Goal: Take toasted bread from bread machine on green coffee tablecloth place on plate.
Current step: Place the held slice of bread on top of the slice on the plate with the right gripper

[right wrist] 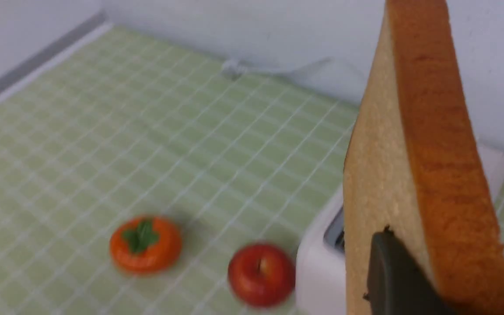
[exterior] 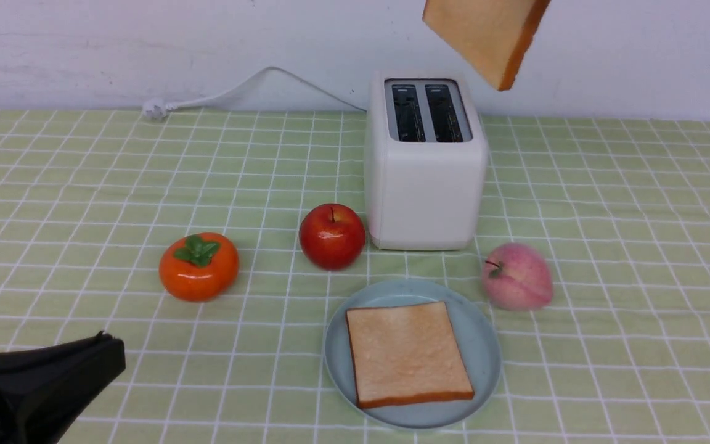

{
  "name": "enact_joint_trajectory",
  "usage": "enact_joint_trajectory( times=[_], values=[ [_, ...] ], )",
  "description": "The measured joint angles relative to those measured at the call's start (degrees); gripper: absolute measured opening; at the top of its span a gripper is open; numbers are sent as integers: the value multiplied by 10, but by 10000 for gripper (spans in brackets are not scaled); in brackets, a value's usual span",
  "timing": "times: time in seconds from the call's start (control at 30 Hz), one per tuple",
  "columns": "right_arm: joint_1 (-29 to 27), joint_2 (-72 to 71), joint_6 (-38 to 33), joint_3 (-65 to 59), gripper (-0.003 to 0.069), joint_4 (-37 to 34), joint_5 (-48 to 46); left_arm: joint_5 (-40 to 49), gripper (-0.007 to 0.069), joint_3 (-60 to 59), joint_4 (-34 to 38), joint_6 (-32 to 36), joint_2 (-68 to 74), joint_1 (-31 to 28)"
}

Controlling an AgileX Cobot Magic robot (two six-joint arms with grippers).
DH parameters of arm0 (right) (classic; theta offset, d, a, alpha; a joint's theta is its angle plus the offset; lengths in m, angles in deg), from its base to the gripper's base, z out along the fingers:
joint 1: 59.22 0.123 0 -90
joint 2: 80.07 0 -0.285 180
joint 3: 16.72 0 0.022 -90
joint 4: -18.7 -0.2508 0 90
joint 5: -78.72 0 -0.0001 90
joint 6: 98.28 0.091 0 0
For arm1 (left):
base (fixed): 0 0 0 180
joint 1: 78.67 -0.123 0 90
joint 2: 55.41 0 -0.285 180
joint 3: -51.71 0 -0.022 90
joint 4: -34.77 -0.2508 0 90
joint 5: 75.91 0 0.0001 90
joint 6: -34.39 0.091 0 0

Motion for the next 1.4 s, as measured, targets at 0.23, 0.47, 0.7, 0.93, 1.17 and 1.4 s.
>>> enact_joint_trajectory(
  times=[0.23,0.47,0.7,0.93,1.17,1.4],
  values=[
    [0,-94,48,-67,125,68,-112,0,-13,0,0,0,0,0],
    [0,-185,69,-272,125,54,-98,0,-13,0,3,0,0,0],
    [0,-174,15,-412,125,-78,-59,0,-13,0,6,0,0,0],
    [1,-82,-93,-418,125,-231,-38,0,-13,0,8,0,0,0],
    [1,28,-170,-418,125,-355,-26,0,-13,0,8,0,0,0],
    [1,101,-204,-418,125,-381,-3,0,-13,0,8,0,0,0]
  ],
)
